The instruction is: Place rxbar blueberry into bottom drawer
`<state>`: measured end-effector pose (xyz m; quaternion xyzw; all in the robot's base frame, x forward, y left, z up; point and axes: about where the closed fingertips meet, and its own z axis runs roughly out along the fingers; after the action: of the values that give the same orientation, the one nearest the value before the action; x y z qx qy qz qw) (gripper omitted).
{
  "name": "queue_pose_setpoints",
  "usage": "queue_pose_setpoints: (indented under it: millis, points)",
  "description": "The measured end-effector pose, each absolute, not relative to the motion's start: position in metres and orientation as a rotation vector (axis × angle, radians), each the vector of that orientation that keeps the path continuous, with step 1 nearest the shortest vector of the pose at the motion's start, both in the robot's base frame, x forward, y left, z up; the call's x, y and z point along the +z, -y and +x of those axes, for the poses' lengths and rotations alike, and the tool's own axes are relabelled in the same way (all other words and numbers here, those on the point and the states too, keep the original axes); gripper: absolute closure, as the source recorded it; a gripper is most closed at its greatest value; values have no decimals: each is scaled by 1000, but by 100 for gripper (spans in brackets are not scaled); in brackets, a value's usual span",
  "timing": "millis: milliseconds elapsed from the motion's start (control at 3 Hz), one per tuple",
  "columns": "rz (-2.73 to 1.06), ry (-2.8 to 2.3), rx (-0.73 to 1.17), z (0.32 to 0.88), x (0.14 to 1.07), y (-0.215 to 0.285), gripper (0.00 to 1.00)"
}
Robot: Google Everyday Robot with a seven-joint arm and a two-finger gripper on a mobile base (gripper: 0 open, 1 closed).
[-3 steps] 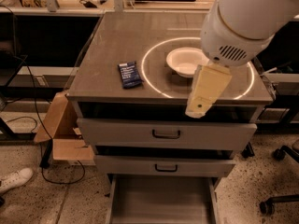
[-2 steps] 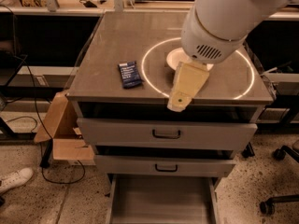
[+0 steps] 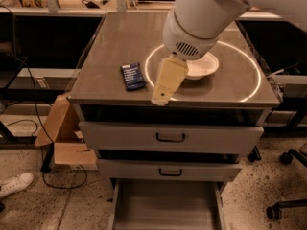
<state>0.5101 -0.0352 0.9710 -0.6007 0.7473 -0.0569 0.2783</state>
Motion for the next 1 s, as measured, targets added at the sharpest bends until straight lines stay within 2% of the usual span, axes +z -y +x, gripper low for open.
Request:
queue_pose_setpoints:
  millis: [1000]
  points:
    - [-1681, -2172, -190, 535, 944, 15, 0]
